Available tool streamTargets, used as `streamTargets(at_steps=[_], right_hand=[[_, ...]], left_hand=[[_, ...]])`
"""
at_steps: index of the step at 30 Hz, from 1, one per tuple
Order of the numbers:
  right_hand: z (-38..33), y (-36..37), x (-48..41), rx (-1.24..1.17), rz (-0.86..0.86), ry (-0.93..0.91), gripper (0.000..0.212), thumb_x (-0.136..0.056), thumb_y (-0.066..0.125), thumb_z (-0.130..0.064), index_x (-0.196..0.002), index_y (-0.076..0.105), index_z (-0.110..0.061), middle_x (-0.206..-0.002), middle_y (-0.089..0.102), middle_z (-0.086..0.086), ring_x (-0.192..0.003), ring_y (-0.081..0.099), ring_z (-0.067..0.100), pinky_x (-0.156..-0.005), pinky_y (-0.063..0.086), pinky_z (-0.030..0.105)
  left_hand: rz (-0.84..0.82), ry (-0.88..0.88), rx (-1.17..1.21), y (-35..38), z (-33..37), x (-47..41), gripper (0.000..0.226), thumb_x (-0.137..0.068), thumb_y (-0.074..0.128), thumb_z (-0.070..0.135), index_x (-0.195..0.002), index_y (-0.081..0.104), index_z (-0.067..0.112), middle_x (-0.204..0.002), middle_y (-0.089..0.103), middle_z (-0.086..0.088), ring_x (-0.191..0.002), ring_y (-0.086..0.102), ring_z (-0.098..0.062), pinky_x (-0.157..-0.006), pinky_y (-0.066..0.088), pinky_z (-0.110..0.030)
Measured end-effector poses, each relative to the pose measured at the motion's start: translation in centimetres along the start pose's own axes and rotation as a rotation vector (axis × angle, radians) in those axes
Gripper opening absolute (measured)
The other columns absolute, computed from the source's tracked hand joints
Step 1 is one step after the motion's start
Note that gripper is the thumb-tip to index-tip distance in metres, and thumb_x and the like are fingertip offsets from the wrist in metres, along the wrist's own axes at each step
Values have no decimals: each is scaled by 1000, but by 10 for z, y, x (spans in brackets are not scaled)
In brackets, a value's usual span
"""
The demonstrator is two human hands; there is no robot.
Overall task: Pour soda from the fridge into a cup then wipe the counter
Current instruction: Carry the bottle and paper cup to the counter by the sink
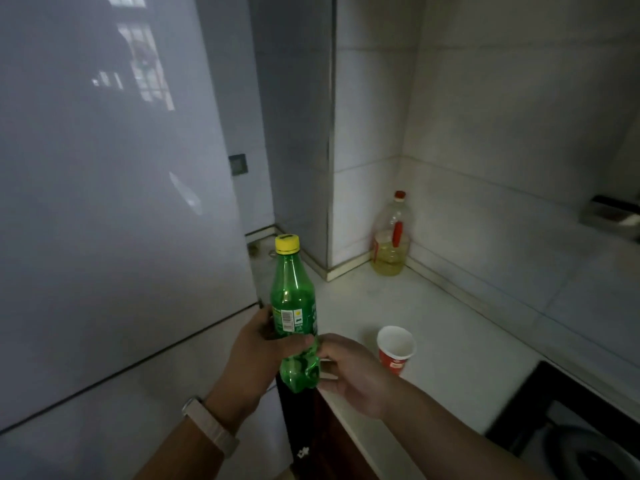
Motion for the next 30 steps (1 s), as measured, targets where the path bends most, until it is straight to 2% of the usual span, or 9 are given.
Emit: streamTargets(at_steps=[4,7,10,13,16,20,23,26,30], right_hand=[[11,-55,-9,-24,61,33,53,-69,71,-28,-118,65,-9,-112,73,4,-111,65,23,-103,48,45],[24,-84,-10,-53,104,64,52,-69,70,-27,-118,65,-10,-113,73,3,-111,65,20,-101,50,42],[34,-102,-6,-71,138,82,46,-66,67,-25,-111,67,-14,-108,74,1,-104,68,16,-93,53,35],[43,-116,-2,-78,164,101,38,-68,63,-23,-105,70,-19,-106,75,0,-99,68,12,-87,52,31],[53,-129,-3,-77,202,123,46,-67,62,-24,-112,69,-17,-108,74,-1,-103,68,12,-87,52,30],[69,-142,-12,-84,261,161,49,-69,58,-21,-117,68,-14,-111,74,0,-108,66,14,-86,51,28],[84,-151,-24,-103,331,190,51,-69,58,-23,-119,65,-14,-111,74,0,-107,67,13,-87,51,30],[96,-156,-33,-131,400,207,46,-74,57,-22,-119,64,-14,-110,74,2,-106,67,15,-96,51,34],[107,-160,-45,-182,476,227,32,-84,54,-13,-114,66,-13,-105,75,3,-105,68,17,-92,51,33]], left_hand=[[-70,-41,31,48,-26,-25,61,-49,86,15,-106,69,9,-99,75,-15,-91,72,-34,-80,59,-46],[-111,-70,17,76,-45,-36,56,-46,85,12,-100,70,10,-92,76,-14,-83,73,-29,-70,59,-37],[-141,-87,-26,97,-60,-41,62,-40,84,23,-99,70,13,-90,77,-10,-81,73,-25,-67,57,-32],[-174,-118,-62,111,-79,-45,64,-40,83,26,-102,70,15,-92,77,-8,-85,73,-25,-72,58,-37],[-222,-151,-86,122,-93,-51,62,-44,83,24,-104,70,16,-95,77,-7,-88,73,-26,-78,57,-42],[-267,-189,-94,128,-109,-59,50,-53,80,11,-101,70,16,-94,77,-5,-85,73,-21,-70,57,-31],[-294,-215,-90,127,-123,-70,48,-54,79,10,-102,70,16,-92,77,-2,-83,73,-17,-66,55,-23],[-343,-252,-114,128,-140,-81,51,-55,80,14,-104,69,18,-95,77,-1,-87,73,-17,-72,54,-29],[-408,-301,-131,129,-164,-96,62,-50,83,23,-109,69,18,-99,77,-2,-92,73,-21,-77,56,-34]])
Point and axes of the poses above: each hand's wrist, its own x-axis away from the middle knuckle, its own y-axis out of the palm, z = x × y, the point moved 8 cm from there along -x, towards the middle knuckle
